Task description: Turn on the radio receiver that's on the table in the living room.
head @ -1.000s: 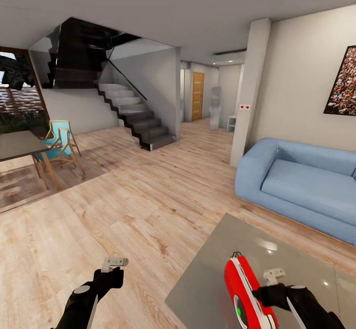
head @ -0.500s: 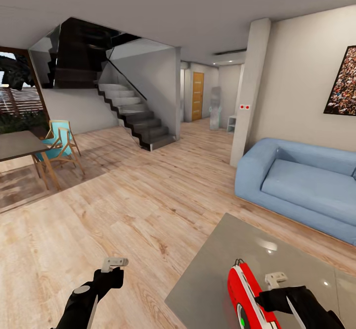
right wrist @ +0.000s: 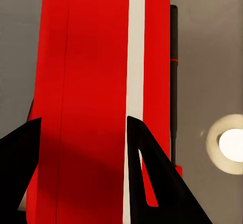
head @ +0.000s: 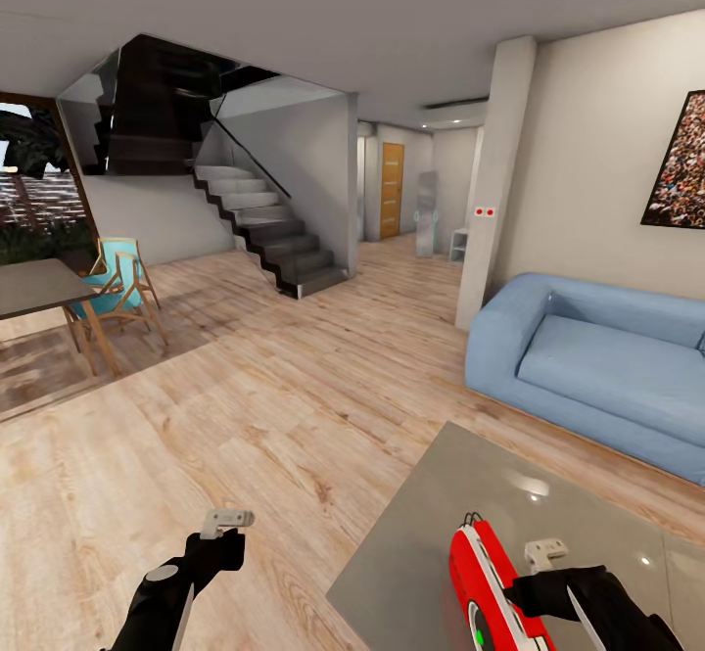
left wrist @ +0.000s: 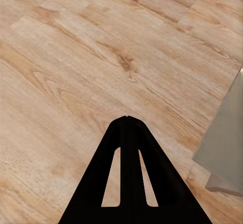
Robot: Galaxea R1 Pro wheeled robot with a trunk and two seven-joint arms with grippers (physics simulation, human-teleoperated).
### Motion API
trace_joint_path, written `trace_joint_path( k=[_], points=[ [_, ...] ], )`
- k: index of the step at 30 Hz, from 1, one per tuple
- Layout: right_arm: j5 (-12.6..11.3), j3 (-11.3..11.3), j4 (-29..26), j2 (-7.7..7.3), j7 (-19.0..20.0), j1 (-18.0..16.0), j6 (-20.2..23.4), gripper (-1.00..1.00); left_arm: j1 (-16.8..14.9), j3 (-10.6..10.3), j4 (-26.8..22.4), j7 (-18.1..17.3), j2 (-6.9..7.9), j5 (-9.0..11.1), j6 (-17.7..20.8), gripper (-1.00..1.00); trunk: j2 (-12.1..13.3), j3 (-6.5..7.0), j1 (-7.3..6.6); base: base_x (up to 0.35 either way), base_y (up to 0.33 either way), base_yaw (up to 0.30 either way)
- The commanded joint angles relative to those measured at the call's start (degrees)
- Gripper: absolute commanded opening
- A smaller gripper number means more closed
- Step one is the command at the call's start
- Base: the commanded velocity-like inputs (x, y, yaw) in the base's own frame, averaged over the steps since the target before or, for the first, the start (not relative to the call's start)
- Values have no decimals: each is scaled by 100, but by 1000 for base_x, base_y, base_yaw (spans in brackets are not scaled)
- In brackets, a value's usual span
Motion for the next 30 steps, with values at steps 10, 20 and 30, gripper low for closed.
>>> trace_joint_path(
  k=[10,20,30],
  points=[
    [-19,-2,-2,1,2,-1,2,-100,0,0,4,0,-1,0,0,-100,-161,-71,88,0,0,0],
    [-19,0,-2,2,-4,-1,2,-100,0,0,4,0,0,0,0,-100,-161,-71,88,0,0,0],
    [-11,6,-2,2,-59,-1,8,-100,1,0,4,0,0,0,0,-100,-161,-71,88,0,0,0]
  ],
)
